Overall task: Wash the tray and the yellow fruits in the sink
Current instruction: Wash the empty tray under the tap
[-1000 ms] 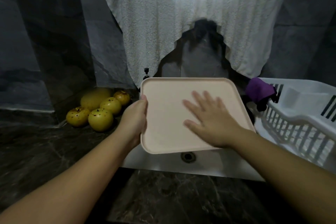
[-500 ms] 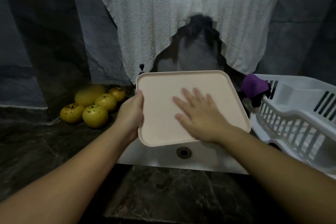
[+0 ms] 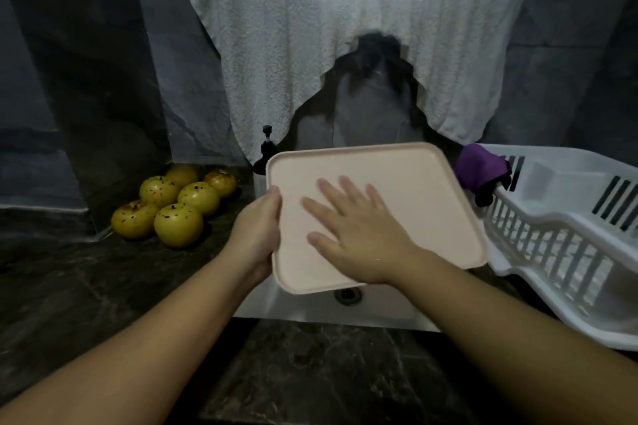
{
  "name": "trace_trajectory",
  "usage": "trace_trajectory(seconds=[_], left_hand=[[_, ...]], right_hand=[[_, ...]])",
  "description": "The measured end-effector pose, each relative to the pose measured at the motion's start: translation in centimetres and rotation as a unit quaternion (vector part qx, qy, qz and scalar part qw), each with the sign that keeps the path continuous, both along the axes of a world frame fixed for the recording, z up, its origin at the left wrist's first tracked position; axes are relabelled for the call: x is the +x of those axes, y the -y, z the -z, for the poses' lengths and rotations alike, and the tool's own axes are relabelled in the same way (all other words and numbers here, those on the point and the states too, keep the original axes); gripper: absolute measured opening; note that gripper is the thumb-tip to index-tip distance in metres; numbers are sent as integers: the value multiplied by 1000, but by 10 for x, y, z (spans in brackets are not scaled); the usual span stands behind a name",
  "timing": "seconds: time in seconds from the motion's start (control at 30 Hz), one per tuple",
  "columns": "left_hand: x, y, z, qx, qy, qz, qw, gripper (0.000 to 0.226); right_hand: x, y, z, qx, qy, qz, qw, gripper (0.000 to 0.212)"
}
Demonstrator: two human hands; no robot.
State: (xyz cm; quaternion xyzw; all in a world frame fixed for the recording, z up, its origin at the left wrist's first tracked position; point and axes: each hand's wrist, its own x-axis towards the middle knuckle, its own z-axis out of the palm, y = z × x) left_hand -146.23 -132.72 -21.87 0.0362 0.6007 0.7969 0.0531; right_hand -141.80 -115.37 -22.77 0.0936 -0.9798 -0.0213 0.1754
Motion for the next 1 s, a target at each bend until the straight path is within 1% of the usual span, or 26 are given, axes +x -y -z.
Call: trace_trajectory(seconds=[0.07,0.13,0.2,0.23,0.27,0.3,0.33,0.37,0.4,0.43,0.47,0.53,0.6,0.63,0.67,0.7,0.8,0.83,0.87,0.9,0.93,1.0], left_hand=[[-1,16,6,-20,2,-11,1000,37],[3,21,9,-23,7,1,1000,35],[5,10,11,-16,13,23,1000,33],[6,1,11,-19,9,27,999,33],[8,-8,10,-24,4,29,999,33],[9,-16,8,-29,-3,34,999,33],[10,-21,5,-32,-11,39,999,34],[8,-23,2,-31,-20,42,998,34],[6,-21,-1,-25,-23,38,999,34],[3,-15,-5,-18,-19,27,999,34],[0,-8,-9,-15,-15,11,1000,34],[-5,8,-15,-32,-19,-24,999,35],[-7,18,-20,-57,-32,-43,997,35],[-6,18,-24,-52,-33,-40,997,33],[-5,15,-28,-37,-31,-32,998,32],[-5,9,-31,-21,-28,-24,999,30],[1,-12,-40,3,-16,15,1000,31],[2,-17,-39,2,-16,30,999,32],[3,-18,-38,0,-17,38,999,32],[3,-15,-36,0,-18,34,999,32],[3,-11,-34,3,-21,18,1000,32],[0,3,-31,11,-25,-25,999,31]], right_hand=[[9,-48,-1,-37,24,91,995,76],[13,-79,-10,-88,20,186,978,79],[6,-73,-17,-115,13,248,962,76],[1,-55,-20,-126,18,256,958,74],[-5,-33,-21,-126,24,234,964,72],[-9,-10,-19,-102,18,180,978,69],[-8,10,-15,-65,5,107,992,67],[-5,24,-11,-29,0,40,999,68],[-1,28,-10,0,1,1,1000,70],[3,22,-14,12,5,-10,1000,72],[4,8,-20,6,7,8,1000,74],[8,-31,-31,-33,17,108,993,72],[15,-69,-45,-82,38,211,973,70],[19,-76,-49,-96,41,227,968,70],[21,-74,-52,-93,41,219,970,71],[21,-63,-53,-78,37,189,978,70],[20,-10,-47,-7,22,44,999,72],[22,0,-45,10,19,10,1000,75],[24,2,-45,18,20,-3,1000,76],[25,-6,-46,12,17,2,1000,77],[25,-21,-49,0,14,28,1000,76],[30,-56,-56,-35,21,124,991,68]])
